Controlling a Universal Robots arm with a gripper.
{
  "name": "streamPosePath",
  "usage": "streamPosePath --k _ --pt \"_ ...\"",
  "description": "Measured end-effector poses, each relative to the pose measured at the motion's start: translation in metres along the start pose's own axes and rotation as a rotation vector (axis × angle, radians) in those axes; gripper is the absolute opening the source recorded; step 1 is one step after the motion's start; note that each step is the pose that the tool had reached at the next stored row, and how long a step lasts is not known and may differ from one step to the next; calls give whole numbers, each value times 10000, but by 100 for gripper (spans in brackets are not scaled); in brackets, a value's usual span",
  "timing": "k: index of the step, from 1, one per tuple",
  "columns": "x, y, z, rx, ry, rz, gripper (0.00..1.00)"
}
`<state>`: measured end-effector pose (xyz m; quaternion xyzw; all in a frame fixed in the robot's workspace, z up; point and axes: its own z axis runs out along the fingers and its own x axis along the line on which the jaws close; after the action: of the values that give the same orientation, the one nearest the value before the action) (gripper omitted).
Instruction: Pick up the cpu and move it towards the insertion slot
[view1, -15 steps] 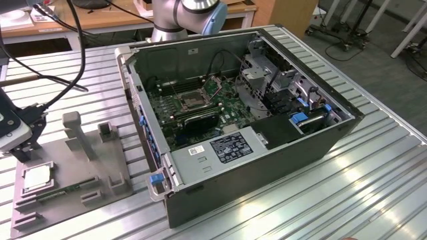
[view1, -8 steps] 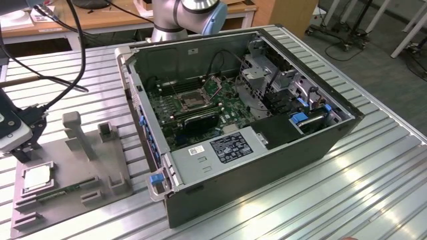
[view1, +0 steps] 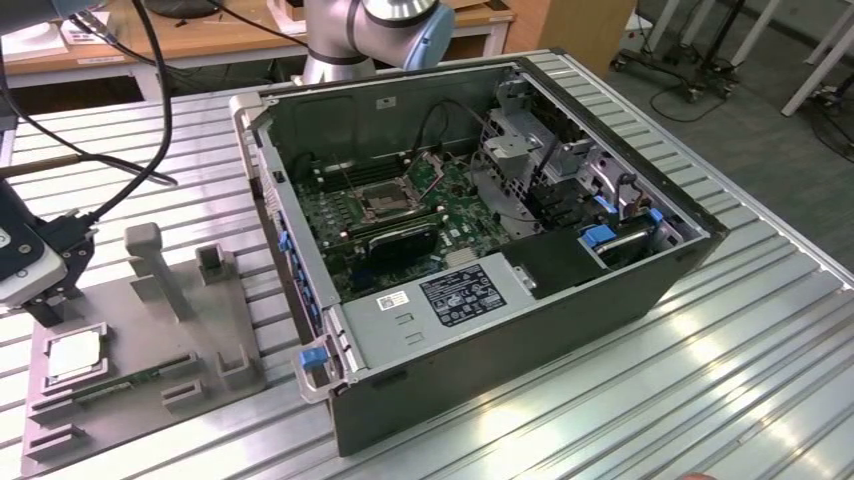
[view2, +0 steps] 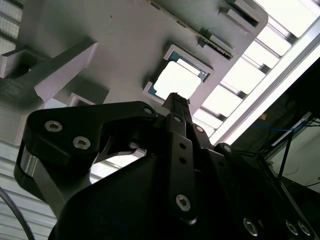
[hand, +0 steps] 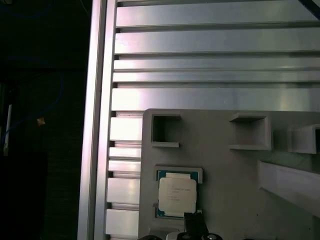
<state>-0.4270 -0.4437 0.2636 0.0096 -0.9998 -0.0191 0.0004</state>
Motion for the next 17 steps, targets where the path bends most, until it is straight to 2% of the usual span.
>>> streamPosePath --k 17 --pt "0 -2 54 1 1 0 11"
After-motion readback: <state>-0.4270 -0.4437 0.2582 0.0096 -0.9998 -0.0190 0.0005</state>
